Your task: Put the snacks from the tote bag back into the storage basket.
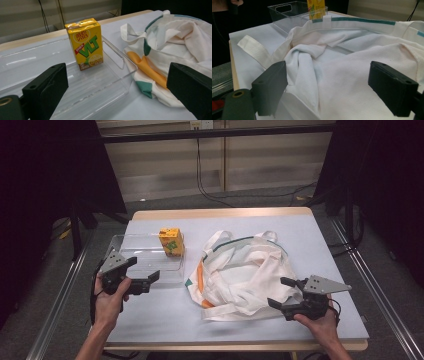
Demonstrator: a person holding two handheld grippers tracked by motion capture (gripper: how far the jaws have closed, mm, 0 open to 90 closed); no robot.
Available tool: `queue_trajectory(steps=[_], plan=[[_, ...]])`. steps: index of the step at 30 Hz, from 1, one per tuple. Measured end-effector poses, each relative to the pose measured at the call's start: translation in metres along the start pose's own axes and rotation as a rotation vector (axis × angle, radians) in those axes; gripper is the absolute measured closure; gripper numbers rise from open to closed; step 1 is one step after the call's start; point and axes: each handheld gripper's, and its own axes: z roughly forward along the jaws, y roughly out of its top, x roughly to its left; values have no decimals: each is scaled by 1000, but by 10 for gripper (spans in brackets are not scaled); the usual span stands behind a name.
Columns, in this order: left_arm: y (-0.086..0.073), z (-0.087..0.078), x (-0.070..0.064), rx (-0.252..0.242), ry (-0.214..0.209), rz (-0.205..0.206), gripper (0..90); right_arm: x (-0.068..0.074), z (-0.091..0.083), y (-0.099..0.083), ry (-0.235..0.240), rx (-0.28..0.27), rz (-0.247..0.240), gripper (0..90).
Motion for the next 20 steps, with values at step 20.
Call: queue_trajectory(steps=[20], plan=[[-75, -45, -17, -66, 34, -93, 27, -2, 0, 0, -11, 0, 14, 159]])
